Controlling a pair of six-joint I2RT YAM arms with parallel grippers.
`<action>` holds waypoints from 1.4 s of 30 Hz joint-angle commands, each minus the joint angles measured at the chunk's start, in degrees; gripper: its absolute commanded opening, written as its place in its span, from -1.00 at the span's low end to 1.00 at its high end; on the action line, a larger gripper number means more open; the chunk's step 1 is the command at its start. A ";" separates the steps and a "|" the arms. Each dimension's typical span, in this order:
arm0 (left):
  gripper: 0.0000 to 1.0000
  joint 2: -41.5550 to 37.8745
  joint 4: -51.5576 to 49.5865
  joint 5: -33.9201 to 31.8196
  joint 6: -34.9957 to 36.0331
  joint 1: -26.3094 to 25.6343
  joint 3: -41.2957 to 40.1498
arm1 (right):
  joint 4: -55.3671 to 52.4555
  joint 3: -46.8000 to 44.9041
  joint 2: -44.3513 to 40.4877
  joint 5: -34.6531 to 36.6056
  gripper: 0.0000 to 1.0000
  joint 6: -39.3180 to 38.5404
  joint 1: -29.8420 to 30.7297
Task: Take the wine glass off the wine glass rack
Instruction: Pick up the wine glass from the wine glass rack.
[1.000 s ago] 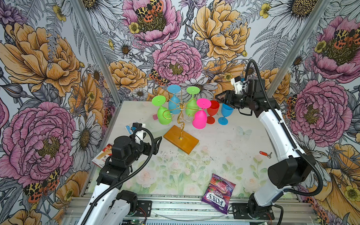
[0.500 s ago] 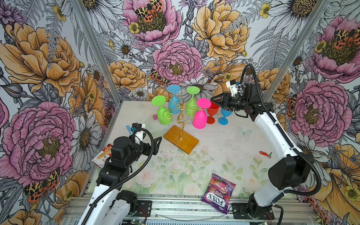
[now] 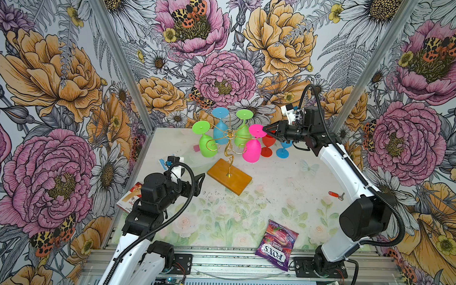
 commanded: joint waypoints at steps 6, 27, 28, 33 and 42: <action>0.95 -0.41 1.09 1.05 -0.72 0.48 -0.75 | 3.28 -0.85 -2.89 -1.26 -0.58 1.12 0.31; 0.96 -1.17 1.10 1.05 -0.82 0.49 -0.79 | 7.67 -4.36 -5.90 -2.30 -0.93 6.04 0.73; 0.95 -1.13 1.24 1.18 -0.82 0.52 -0.75 | 7.77 -4.70 -6.07 -2.37 -0.94 6.25 0.82; 0.95 -1.10 1.29 1.30 -0.77 0.54 -0.79 | 8.47 -5.84 -6.96 -2.72 -0.97 7.06 1.29; 0.96 -1.04 1.44 1.57 -0.79 0.62 -0.79 | 9.08 -6.87 -7.77 -3.45 -1.00 7.63 2.52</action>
